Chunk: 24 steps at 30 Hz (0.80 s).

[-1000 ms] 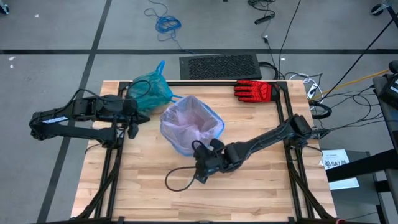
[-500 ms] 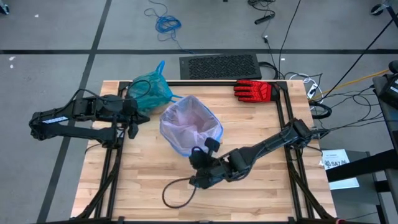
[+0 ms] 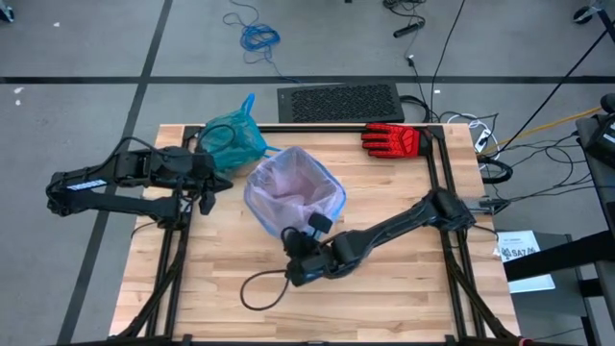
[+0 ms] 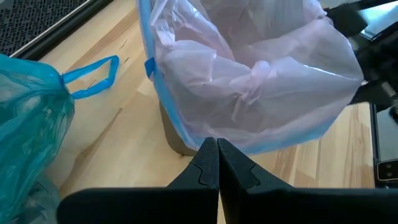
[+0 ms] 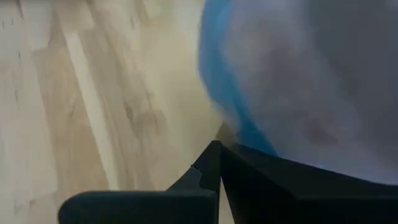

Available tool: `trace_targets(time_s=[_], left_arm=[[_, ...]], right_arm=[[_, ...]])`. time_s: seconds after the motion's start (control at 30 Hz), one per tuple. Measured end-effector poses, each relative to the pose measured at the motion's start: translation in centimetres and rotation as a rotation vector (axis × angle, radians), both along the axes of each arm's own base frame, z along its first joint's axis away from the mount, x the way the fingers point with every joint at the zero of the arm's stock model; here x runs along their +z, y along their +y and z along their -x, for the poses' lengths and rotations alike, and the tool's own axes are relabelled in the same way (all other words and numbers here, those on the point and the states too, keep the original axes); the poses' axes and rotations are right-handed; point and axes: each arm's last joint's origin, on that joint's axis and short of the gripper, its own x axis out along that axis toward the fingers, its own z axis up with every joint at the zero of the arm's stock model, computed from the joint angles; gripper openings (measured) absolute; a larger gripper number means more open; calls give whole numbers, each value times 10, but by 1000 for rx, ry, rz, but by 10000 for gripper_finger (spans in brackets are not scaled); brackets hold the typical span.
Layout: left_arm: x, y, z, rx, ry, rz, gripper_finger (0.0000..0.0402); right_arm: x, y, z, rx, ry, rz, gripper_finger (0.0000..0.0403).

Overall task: Place trash/remove bag and relplace
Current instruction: Insert a new pink trash bag into the black trash bin

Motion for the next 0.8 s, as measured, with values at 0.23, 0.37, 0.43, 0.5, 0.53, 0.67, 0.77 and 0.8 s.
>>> trace_targets(time_s=[0.23,0.37,0.43,0.5,0.53,0.67,0.77,0.8], left_arm=[[0,0,0,-2,4,2,0],[0,0,0,-2,4,2,0],[0,0,0,-2,4,2,0],[0,0,0,-3,4,1,0],[0,0,0,-4,5,0,0],[0,0,0,-18,8,-17,0],[-1,0,0,-19,10,-18,0],[-1,0,0,-20,11,-18,0]], right_arm=[[-15,10,2,-41,31,-56,0],[7,17,12,1,-15,-68,0],[25,20,16,38,-85,-83,0],[44,21,17,73,-160,-86,0],[50,20,17,85,-187,-76,0],[55,4,10,78,-201,14,0],[52,-10,7,39,-175,44,0],[50,-13,7,22,-163,60,0]])
